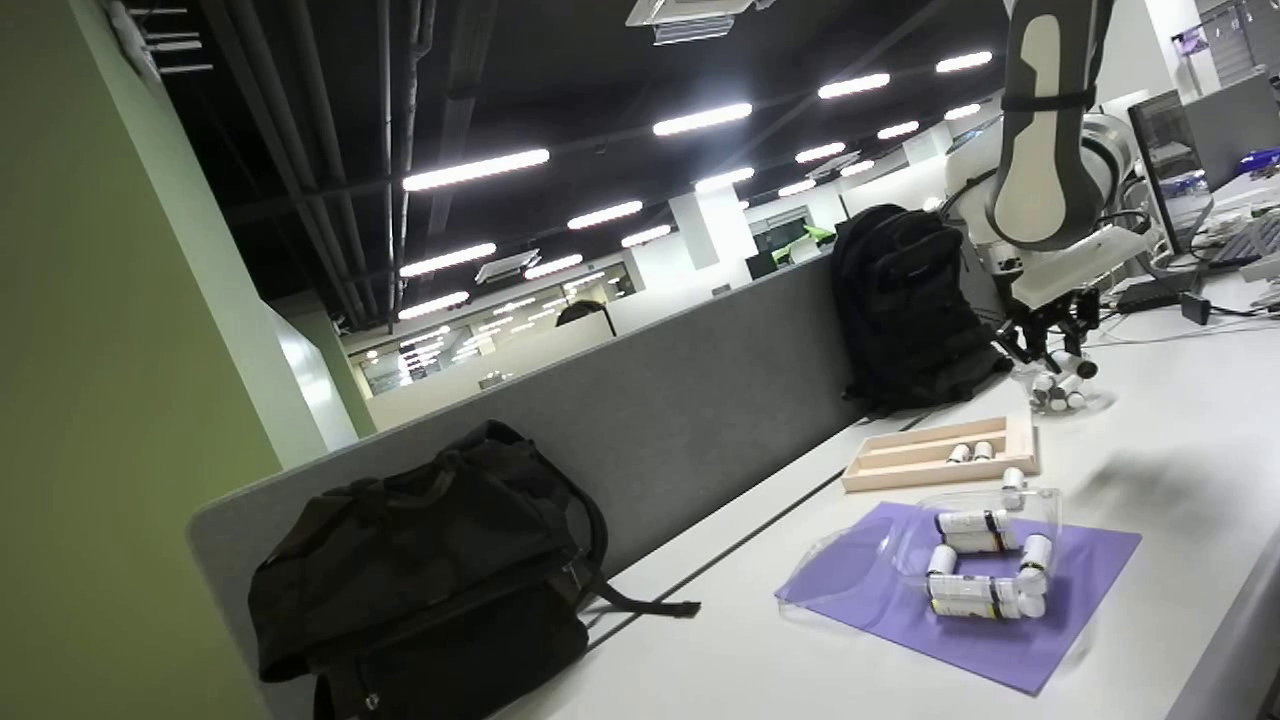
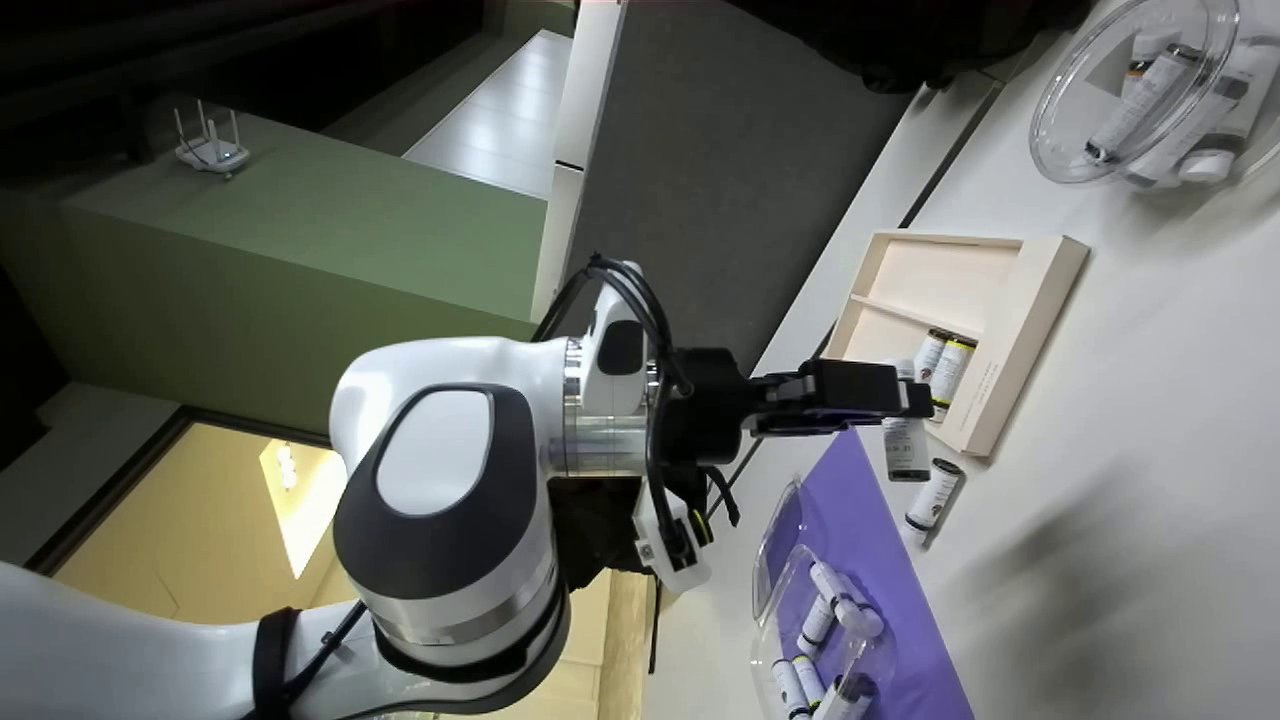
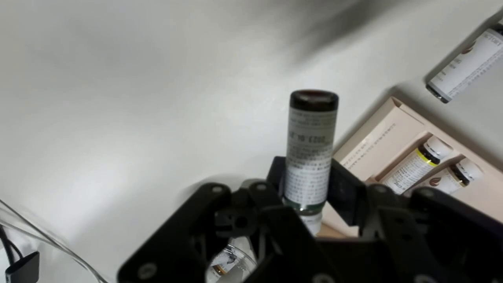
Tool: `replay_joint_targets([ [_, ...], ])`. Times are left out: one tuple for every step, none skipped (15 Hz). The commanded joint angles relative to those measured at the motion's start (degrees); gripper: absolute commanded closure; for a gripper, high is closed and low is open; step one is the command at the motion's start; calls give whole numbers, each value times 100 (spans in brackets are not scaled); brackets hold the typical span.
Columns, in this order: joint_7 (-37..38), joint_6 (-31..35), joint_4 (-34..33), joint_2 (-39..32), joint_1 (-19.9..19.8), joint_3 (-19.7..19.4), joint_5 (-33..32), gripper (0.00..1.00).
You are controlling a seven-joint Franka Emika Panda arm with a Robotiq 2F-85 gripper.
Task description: Pick a white bottle from the counter and place it on the tray
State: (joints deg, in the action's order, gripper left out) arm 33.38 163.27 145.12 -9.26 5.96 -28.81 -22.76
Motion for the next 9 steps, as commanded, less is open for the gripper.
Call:
replay_joint_targets([
  [53,-17,-24,6,-279,259,-93,62],
  [52,-18,-24,6,-279,259,-93,87],
  [-548,-39,-5,-15,-437,567,308,87],
  [-1211,55,-16,-93,-613,921,713,87],
  [-1628,46,-85,-179,-712,1174,992,87],
  [-2113,3,-209,-307,-833,1510,1419,87],
  [-2598,-50,-370,-468,-950,1796,1749,87],
  [-2974,-84,-602,-700,-1019,2027,1954,87],
  [-3207,-108,-857,-944,-1014,2129,1917,87],
])
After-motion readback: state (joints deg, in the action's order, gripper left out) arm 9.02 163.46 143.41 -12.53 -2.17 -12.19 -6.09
